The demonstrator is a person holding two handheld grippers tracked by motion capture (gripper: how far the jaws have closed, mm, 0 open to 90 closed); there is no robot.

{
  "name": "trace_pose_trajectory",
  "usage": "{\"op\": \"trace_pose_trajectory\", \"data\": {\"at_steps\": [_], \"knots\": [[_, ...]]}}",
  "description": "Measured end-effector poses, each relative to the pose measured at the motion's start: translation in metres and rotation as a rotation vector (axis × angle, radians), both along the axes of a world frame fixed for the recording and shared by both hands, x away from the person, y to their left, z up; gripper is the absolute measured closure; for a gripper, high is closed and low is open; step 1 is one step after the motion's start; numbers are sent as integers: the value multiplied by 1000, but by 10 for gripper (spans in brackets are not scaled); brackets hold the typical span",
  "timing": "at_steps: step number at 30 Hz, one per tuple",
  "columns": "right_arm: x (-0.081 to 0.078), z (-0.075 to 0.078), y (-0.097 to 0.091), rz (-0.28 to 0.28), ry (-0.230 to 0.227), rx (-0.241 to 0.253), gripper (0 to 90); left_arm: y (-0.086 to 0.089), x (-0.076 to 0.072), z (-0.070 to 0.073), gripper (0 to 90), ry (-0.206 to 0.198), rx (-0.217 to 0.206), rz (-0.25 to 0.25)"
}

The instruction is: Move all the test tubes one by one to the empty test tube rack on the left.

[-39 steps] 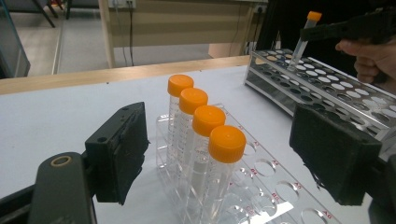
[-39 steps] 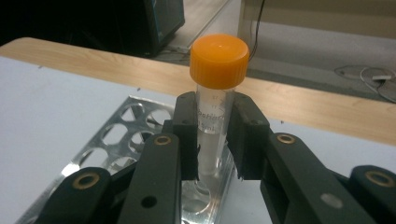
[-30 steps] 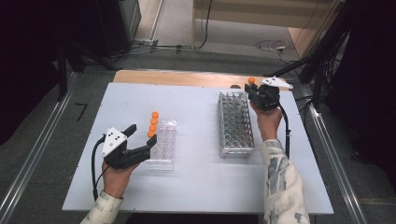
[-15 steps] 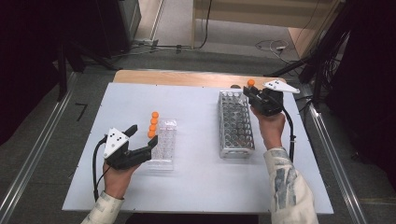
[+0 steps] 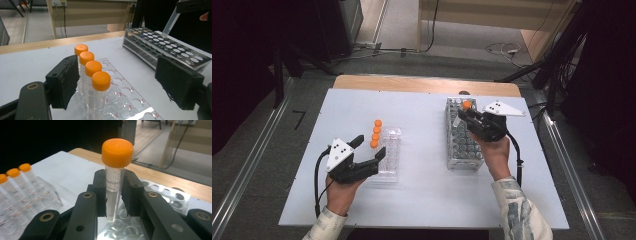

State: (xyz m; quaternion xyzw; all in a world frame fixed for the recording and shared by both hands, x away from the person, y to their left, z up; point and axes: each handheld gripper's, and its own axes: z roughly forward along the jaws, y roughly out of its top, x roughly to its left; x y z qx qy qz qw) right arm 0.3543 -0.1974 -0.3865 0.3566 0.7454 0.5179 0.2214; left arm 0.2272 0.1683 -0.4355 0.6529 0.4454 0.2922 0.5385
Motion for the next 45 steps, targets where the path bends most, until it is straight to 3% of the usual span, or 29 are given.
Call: {"op": "trace_pose_trajectory", "data": {"at_steps": [4,14,23,30,45], "knots": [[-8,-3,7,35,14,7,722,-1,-1,1,197,0,-4,-3],[-38,-10,26,129,0,16,722,-7,-4,3,198,-1,2,-28],[-66,-22,52,222,-4,-46,722,-19,-10,6,206,-12,8,-73],[-74,-34,65,254,18,-74,722,-22,-11,7,211,-13,10,-85],[-95,-54,87,352,45,-164,722,-49,-15,2,311,-8,24,-254]]}}
